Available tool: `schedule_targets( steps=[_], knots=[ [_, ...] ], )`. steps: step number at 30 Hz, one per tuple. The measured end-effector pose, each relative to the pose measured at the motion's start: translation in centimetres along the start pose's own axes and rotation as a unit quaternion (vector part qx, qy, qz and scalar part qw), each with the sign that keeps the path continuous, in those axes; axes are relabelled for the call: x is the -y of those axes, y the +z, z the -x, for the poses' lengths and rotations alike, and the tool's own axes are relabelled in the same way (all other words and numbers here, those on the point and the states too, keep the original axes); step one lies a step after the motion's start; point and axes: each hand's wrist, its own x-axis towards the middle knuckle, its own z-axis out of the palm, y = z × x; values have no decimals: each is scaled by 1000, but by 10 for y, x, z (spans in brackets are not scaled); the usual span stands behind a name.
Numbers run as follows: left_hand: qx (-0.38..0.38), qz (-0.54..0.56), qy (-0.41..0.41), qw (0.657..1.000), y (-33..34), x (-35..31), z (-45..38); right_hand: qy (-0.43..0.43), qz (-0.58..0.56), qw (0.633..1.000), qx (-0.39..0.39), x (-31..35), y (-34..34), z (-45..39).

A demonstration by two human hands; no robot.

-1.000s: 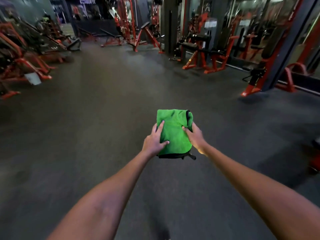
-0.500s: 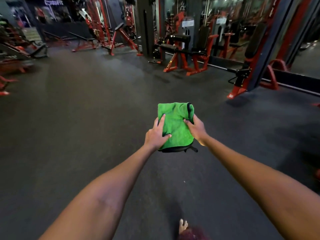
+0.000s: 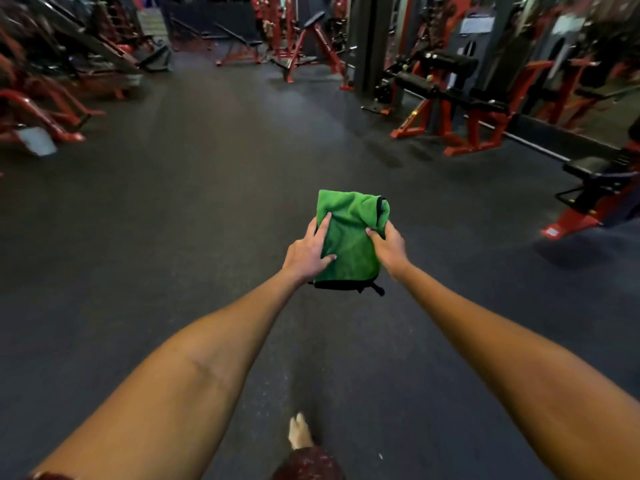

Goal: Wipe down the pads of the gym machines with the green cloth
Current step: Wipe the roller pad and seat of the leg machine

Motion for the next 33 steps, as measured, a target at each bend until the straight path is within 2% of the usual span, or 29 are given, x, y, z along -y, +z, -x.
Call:
schedule_targets(
  steps=[4, 7, 13, 19, 25, 33],
  knots=[
    [-3, -13, -7, 1000, 17, 38, -104, -20, 12, 999, 28, -18, 30, -110],
    [10, -15, -6, 1000, 15, 55, -204, -8, 12, 1000, 21, -16, 41, -207],
    [-6, -22, -3, 1000, 1, 61, -370, -13, 29, 1000, -1, 4, 40, -367],
    [9, -25, 15, 1000, 23, 78, -517, -9, 28, 1000, -4, -18, 40, -513],
    [2, -37, 33, 999, 41, 84, -707, -15, 38, 999, -22, -39, 36, -702],
    [-8, -64, 15, 998, 35, 105, -916, -27, 39, 999, 11, -32, 47, -921]
  ],
)
